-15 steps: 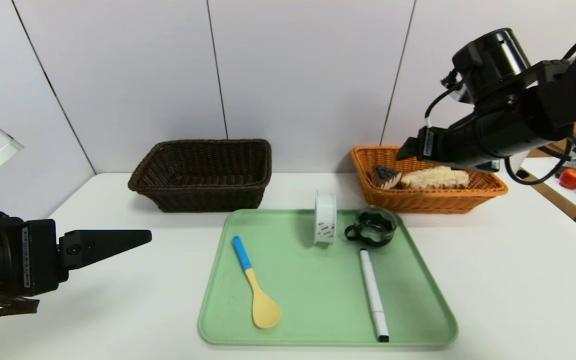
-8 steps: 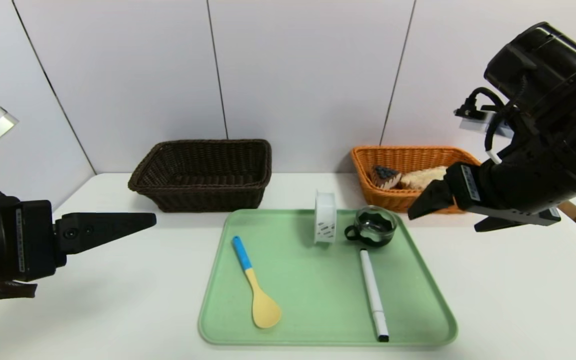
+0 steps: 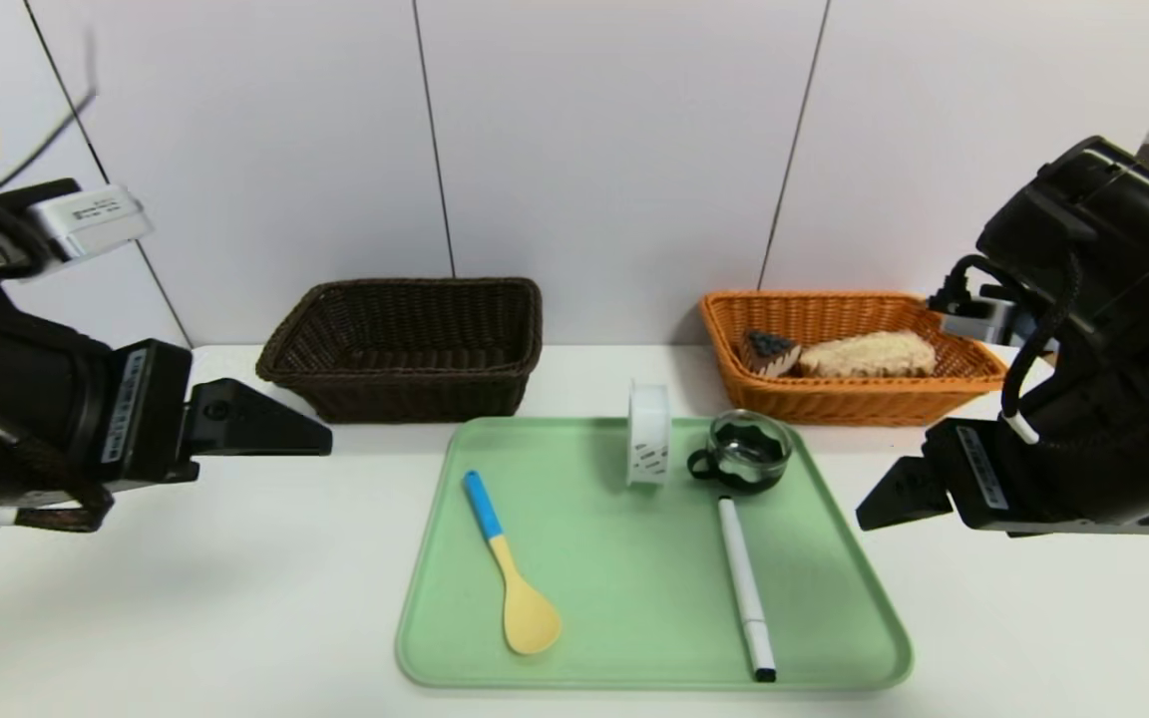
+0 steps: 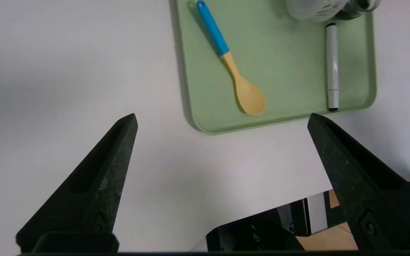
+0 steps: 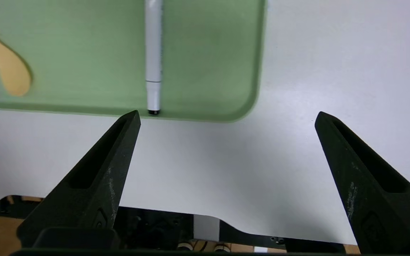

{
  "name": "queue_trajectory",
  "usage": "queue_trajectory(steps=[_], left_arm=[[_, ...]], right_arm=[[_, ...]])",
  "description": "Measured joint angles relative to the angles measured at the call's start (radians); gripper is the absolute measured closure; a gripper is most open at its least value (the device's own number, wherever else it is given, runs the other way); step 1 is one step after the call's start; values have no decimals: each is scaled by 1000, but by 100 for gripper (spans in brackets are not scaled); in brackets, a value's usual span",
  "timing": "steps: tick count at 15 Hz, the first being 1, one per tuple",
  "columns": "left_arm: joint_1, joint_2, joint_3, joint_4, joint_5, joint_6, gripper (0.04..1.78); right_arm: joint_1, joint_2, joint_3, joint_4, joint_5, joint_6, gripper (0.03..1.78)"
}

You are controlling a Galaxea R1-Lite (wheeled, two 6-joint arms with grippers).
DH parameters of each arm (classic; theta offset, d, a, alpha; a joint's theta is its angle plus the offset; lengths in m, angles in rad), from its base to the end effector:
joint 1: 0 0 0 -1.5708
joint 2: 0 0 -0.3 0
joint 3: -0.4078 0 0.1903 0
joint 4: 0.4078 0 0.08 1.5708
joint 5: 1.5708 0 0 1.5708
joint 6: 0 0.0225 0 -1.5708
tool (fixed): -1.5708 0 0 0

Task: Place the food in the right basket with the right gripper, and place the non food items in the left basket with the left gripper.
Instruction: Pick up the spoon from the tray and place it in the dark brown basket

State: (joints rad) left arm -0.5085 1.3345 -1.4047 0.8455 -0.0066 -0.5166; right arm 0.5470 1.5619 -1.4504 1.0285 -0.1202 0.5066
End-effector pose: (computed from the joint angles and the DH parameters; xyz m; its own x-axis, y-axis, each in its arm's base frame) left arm 0.1501 -0.0838 0.3075 0.6206 -0.3535 -0.6999 0.1249 0.9258 -0.3568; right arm 0.1911 0.1132 0.2626 0.4165 0.1132 -0.9021 -0.0376 0.9935 0.1073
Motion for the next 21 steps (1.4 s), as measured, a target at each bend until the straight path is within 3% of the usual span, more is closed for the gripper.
queue_trajectory(steps=[3,7,10,12,14,18,21], left_arm=[[-87,177,-190,143,103,-117,13],[-187,369,-340,191,131,-299,13],[-246,459,-376,199,133,-376,13],[-263,502,-394,202,133,-383,13],[-268,536,-409,203,133,-384,13],[-269,591,-414,232,134,-403,13],[-256,627,-418,231,133,-433,13]], right_arm=[[-10,-39,76,-61,-14,0,12],[-44,-72,117,-66,-14,-1,12],[-106,-78,124,-74,-16,-27,12],[-165,-78,131,-111,-24,-80,12],[-231,-81,163,-230,-39,-165,12],[-319,-92,295,-575,-45,-302,12],[-337,-96,345,-639,-45,-314,11]])
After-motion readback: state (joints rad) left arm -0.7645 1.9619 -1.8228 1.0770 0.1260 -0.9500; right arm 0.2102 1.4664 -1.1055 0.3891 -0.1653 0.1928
